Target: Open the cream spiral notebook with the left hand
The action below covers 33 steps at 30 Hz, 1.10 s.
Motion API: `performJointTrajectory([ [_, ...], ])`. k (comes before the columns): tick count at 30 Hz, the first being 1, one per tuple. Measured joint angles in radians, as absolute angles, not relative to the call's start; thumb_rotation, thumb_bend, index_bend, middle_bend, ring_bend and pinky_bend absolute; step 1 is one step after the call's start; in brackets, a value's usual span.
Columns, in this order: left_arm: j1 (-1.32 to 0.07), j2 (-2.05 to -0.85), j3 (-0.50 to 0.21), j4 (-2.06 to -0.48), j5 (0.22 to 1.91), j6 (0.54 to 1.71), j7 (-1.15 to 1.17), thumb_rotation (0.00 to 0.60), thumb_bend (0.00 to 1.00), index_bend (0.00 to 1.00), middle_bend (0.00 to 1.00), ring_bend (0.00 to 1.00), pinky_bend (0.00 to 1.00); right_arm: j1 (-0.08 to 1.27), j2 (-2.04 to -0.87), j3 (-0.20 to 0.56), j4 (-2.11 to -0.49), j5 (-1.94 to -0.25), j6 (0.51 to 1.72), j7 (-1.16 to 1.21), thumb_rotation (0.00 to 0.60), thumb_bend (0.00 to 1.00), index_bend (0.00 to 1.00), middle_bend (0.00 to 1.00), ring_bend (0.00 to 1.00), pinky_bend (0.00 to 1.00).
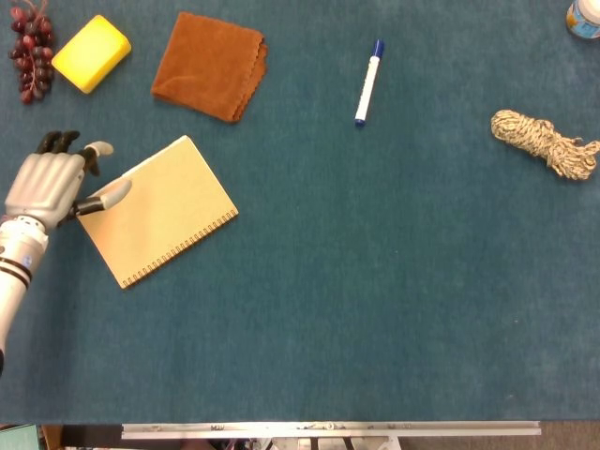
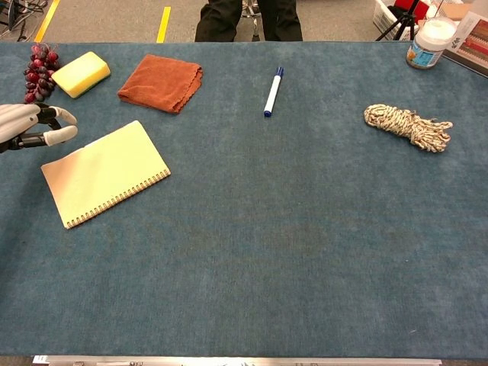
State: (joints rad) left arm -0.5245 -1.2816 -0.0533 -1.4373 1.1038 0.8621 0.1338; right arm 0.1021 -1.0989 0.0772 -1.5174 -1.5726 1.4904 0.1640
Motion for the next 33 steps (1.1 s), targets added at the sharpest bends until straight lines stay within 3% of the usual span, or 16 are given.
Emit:
performJointTrajectory([
  [13,-0.491,-1.304,-0.023,-1.349,1.094,0.843,0.110,0.011,0.18,0.16,0.37,0.07,0.00,0.107,-1.105,0.072,-1.518,-1.561,1.482,0.157,0.600,0.38,0.54,0.45,0.40,0.47],
  [33,-0.475,-1.278,0.005,-1.440,1.156,0.836,0.097,0.014,0.18,0.16,0.39,0.08,0.00,0.102,-1.110,0.066,-1.512,-1.547,1.486,0.160,0.600,0.38,0.54,0.45,0.40,0.47],
])
